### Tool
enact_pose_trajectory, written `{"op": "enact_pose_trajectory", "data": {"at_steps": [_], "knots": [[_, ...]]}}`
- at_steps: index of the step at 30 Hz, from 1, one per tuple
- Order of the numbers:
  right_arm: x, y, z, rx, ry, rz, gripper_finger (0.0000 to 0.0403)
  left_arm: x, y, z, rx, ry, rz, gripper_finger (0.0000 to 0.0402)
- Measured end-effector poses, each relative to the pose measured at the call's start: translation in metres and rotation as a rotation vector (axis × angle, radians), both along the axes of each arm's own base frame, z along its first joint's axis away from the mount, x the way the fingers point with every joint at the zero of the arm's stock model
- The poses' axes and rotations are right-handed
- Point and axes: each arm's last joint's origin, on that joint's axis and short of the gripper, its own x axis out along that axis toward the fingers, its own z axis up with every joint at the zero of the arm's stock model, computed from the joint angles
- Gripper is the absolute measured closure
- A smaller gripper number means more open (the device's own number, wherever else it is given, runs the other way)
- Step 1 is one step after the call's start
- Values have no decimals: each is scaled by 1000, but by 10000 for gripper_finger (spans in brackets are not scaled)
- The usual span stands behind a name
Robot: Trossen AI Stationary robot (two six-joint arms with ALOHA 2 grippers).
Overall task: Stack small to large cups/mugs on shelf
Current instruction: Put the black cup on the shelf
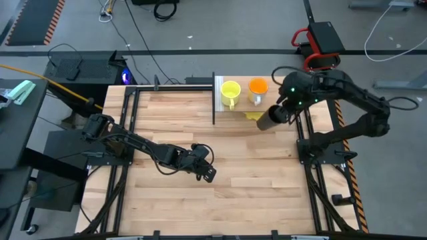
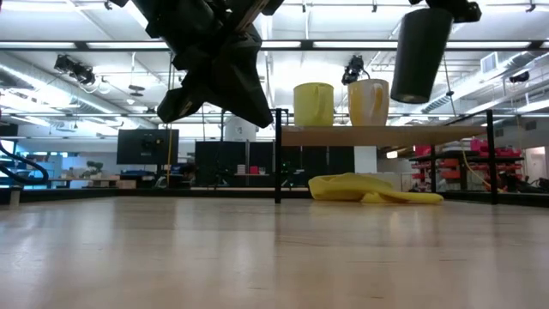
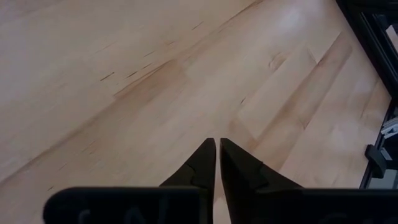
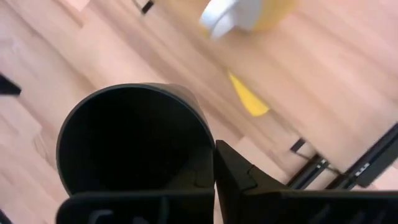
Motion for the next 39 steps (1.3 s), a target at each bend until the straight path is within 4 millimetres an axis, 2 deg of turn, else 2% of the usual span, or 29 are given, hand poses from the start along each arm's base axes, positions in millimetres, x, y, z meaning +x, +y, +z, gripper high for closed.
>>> {"op": "enact_pose_trajectory", "data": {"at_steps": [6, 13, 20, 28, 37, 39], "knots": [[-7, -14, 9, -34, -21, -30, 400, 0, -1, 0, -2, -4, -2, 375], [-16, -29, 10, -54, -10, -54, 400, 0, -1, 0, -3, -4, -2, 379], [-39, -41, 15, -104, -14, -125, 400, 0, -1, 0, -3, -4, -2, 370], [-61, -60, 16, -145, 24, -229, 400, 0, 0, 0, -2, -3, -1, 378], [-59, -96, 4, -112, 141, -286, 399, 0, 0, 0, -1, -3, -1, 369], [-57, -98, 2, -110, 145, -303, 399, 0, 0, 0, -1, -3, -1, 371]]}}
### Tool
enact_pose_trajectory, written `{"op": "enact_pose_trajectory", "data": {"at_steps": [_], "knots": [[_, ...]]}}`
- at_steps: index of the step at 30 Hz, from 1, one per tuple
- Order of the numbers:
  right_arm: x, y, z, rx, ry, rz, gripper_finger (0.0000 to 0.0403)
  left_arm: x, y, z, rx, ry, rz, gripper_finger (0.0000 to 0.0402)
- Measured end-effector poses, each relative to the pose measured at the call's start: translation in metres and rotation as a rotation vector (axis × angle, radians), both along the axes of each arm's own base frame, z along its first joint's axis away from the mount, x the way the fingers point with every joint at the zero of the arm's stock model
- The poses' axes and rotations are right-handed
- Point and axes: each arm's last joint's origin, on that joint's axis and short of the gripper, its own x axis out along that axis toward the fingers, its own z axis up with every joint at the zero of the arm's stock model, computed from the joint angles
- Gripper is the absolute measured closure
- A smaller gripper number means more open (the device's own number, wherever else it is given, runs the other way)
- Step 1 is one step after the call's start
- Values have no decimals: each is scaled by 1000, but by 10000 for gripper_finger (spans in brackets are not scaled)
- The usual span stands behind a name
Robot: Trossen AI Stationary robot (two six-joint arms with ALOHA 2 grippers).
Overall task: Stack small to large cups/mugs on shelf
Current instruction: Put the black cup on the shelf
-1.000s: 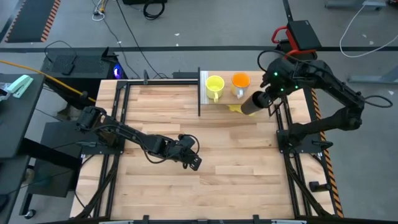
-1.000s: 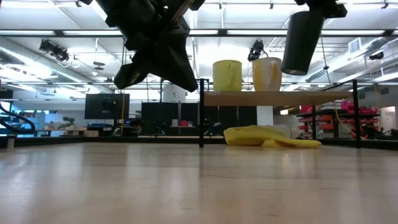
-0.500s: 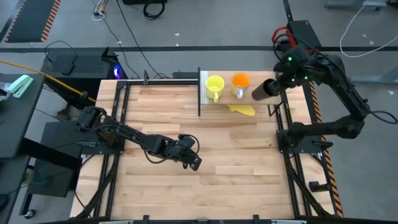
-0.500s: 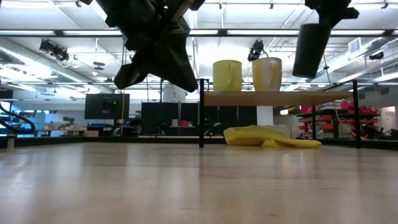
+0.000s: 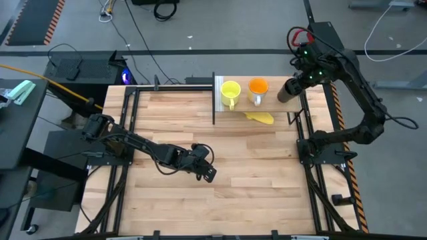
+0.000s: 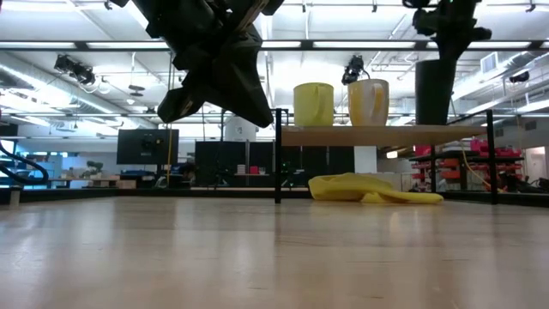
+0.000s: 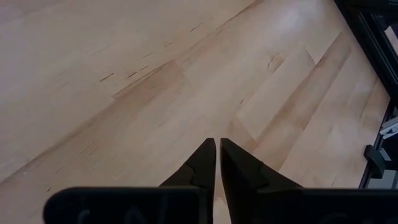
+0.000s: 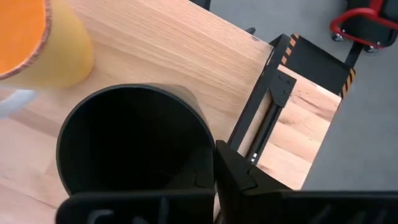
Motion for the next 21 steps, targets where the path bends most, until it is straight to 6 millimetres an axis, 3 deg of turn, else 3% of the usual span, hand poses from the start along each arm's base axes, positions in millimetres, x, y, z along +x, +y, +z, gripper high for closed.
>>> {"op": "enact_pose_trajectory", "data": {"at_steps": [9, 21], "knots": [[0, 1, 0, 10, -19, -32, 400, 1, 5, 0, 2, 0, 16, 380], [14, -7, -7, 58, -36, -150, 399, 2, 8, 0, 1, -1, 24, 373]]}}
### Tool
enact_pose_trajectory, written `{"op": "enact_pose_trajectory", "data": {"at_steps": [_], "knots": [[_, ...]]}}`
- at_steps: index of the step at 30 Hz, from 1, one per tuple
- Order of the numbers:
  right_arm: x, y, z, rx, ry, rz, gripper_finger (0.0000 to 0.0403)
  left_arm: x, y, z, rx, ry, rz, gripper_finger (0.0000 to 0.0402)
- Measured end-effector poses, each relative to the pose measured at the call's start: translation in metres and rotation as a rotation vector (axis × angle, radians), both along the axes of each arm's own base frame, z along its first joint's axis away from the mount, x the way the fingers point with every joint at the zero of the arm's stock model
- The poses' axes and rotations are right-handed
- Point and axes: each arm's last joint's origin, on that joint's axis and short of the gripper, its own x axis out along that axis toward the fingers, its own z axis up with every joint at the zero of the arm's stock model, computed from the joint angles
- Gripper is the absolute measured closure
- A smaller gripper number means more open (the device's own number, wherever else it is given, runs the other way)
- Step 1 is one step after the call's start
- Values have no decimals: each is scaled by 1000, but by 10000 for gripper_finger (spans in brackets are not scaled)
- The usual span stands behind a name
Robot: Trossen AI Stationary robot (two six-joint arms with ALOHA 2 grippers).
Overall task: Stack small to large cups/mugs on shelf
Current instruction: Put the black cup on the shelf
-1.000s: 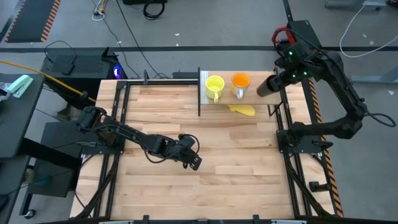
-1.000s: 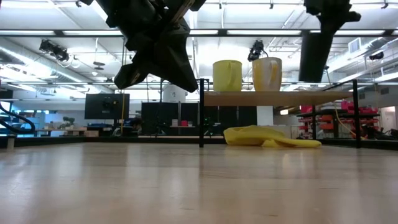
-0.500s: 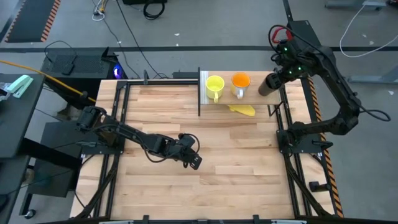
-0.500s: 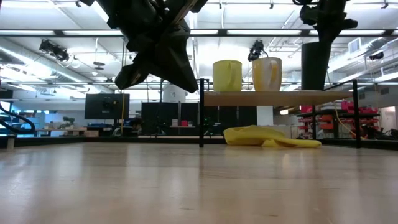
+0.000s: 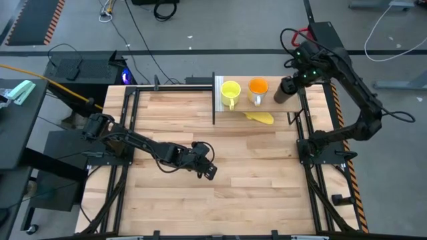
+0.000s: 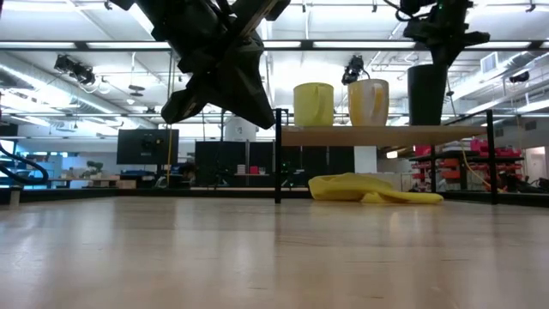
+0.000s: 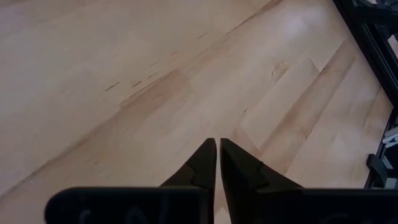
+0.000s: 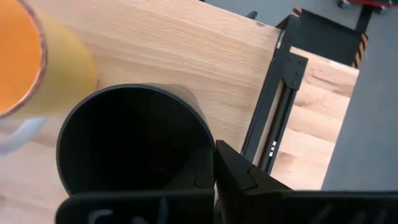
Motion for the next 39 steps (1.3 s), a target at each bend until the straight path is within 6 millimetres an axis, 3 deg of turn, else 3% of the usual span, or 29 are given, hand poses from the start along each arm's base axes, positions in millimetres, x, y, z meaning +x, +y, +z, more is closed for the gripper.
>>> {"op": "enact_pose_trajectory", "data": {"at_steps": [27, 39], "knots": [[1, -7, -3, 24, -20, -119, 394, 0, -1, 0, -1, 1, -2, 375], [1, -7, -4, 22, -15, -120, 333, 0, -1, 0, -2, 0, -2, 369]]}}
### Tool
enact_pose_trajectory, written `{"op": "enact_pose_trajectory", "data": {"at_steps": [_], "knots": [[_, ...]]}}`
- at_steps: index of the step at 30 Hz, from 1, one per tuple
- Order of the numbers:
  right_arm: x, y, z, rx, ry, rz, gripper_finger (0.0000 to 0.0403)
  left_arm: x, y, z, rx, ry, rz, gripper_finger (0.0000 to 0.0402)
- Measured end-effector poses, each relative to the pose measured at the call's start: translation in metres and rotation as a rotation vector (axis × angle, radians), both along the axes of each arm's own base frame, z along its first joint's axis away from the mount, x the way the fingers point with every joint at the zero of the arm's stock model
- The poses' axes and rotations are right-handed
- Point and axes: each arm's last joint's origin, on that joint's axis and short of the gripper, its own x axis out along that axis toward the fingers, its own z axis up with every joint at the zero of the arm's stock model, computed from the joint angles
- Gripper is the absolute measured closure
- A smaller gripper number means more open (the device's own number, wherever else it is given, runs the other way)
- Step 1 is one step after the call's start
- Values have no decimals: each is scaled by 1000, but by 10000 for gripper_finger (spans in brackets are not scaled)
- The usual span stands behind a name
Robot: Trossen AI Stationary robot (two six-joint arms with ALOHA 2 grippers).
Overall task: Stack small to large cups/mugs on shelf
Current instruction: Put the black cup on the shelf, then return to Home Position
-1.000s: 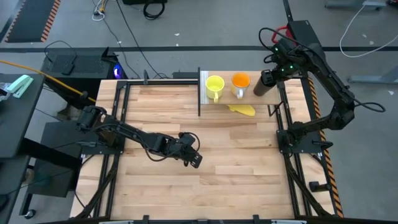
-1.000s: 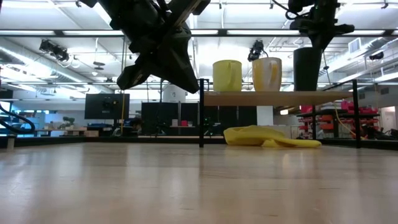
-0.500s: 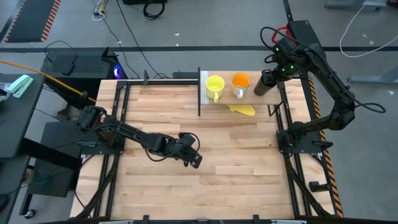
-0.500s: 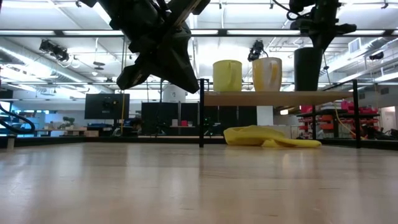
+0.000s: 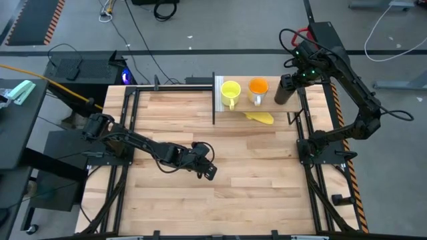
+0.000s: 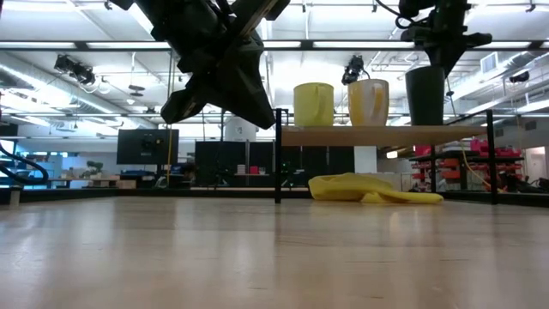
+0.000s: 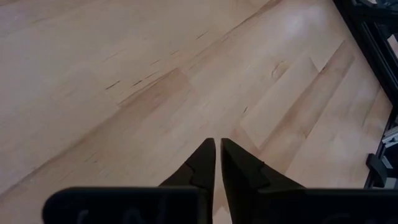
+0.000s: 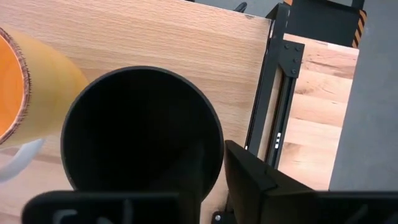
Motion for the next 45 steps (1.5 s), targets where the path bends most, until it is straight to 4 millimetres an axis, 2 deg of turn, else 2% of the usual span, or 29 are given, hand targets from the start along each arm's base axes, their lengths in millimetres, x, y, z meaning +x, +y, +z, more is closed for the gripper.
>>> {"op": "enact_pose_trajectory", "data": {"at_steps": [6, 11, 15, 20, 27, 33, 40, 45], "knots": [[1, -1, 2, -34, -21, 11, 309, 0, 0, 0, 0, 0, 0, 376], [-3, 4, 11, -116, -80, 18, 300, 0, 0, 0, 0, 0, 0, 372], [-10, 14, 18, -151, -101, 25, 298, 0, 0, 0, 0, 0, 0, 368], [-24, 36, 28, -191, -157, 41, 298, 0, 0, 0, 0, 0, 0, 365], [-59, 90, 43, -226, -326, 101, 298, 0, 0, 0, 1, 0, -1, 373], [-102, 153, 47, -337, -500, 82, 298, 0, 1, 0, 16, -5, 14, 375], [-155, 228, 31, -525, -708, 63, 298, 0, 2, 0, 42, -12, 38, 366], [-179, 260, 15, -586, -835, 18, 298, 0, 2, 0, 42, -12, 38, 369]]}}
